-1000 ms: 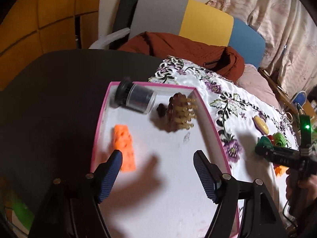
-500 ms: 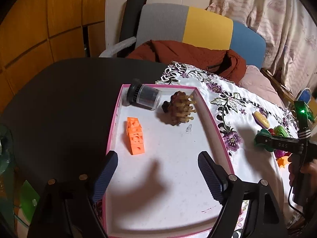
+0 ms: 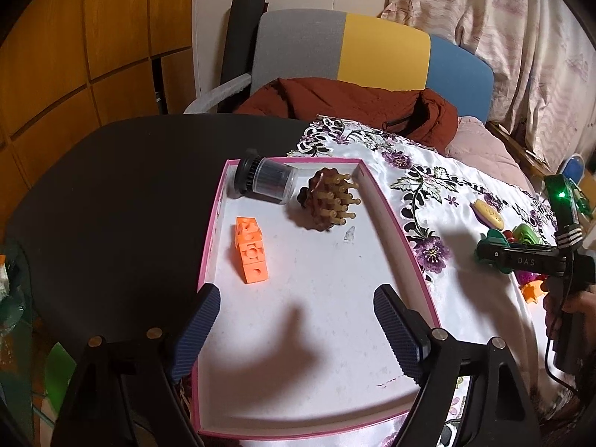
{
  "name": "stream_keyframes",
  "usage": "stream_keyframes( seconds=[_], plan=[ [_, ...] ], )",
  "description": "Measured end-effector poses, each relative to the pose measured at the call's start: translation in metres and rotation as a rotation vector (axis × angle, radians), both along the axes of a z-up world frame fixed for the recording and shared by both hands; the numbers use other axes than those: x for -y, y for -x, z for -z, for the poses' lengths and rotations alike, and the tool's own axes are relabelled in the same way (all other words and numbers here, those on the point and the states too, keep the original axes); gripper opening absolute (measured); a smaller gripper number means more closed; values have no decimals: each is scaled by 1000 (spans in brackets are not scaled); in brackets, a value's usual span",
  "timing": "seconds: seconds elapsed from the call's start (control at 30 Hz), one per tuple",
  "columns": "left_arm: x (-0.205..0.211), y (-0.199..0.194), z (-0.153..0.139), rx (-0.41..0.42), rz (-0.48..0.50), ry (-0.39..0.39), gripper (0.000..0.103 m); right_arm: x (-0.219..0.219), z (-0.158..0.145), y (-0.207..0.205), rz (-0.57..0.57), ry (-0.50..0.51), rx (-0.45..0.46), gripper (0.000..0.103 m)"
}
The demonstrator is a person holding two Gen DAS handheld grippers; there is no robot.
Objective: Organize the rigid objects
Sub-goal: 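Withdraw the left gripper from the tray while the right gripper holds the green spool, then carry the green spool with the right gripper over the pink tray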
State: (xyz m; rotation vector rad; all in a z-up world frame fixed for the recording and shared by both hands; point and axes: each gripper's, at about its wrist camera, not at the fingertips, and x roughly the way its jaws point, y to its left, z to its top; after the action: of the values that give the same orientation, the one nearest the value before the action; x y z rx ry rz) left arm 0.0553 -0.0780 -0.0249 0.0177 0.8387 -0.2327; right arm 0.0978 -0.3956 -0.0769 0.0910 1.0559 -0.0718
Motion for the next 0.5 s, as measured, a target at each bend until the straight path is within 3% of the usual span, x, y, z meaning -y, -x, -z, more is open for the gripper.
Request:
stream_keyframes(
  seconds=[0.5],
  plan=[
    [-12,4,-1,12,-13,6,91,0,6,-1,-1,13,-20,55]
  ],
)
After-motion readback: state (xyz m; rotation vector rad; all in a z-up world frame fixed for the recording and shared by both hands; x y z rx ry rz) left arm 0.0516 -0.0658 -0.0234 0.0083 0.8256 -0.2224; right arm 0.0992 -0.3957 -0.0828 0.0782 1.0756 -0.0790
